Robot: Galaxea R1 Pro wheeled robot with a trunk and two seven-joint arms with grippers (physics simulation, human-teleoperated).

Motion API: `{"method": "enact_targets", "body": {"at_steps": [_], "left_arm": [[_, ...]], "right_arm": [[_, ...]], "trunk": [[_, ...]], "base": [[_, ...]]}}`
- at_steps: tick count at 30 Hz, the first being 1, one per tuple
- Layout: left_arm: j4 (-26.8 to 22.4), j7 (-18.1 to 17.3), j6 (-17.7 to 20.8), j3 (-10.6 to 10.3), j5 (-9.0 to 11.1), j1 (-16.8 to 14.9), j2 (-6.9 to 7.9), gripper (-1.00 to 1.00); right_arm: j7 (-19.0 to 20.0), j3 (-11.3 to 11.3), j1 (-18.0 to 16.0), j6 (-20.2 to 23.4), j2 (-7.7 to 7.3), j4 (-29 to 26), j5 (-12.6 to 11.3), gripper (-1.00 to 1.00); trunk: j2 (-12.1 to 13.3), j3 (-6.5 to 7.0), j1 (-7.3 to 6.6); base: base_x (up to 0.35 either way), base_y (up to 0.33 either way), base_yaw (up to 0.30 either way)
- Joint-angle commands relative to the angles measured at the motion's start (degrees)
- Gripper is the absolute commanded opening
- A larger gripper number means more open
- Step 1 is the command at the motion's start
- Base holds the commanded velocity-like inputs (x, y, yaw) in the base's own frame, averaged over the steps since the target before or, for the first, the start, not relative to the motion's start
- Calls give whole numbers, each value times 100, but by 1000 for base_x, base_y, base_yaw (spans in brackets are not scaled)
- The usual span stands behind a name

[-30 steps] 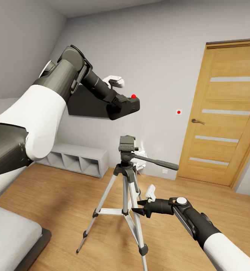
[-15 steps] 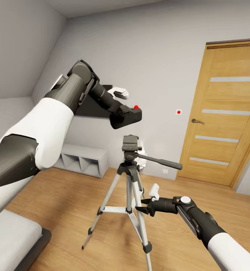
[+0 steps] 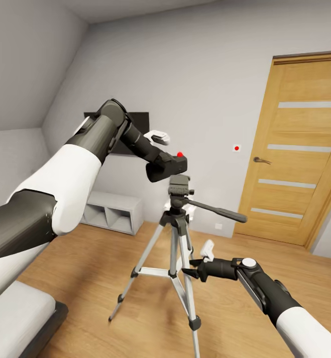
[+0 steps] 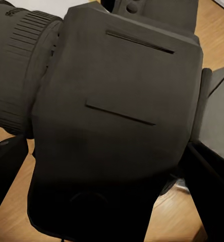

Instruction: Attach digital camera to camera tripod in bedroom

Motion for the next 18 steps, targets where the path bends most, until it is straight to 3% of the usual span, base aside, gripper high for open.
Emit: {"method": "enact_targets", "body": {"at_steps": [1, 11, 18], "left_arm": [[-6, -55, 56, 3, -59, -1, -3, -100], [-11, -55, 60, 16, -60, -1, 1, -100], [-66, -55, 72, 42, -60, -1, 1, -100]], "right_arm": [[8, -14, -3, 63, -6, -9, -94, -100], [6, -320, -3, 87, -6, 5, -89, -100], [-15, -325, -3, 91, 12, 59, -83, -100]], "trunk": [[-5, -2, 2], [-5, -2, 2], [-5, -2, 2]], "base": [[0, 0, 0], [0, 0, 0], [0, 0, 0]]}}
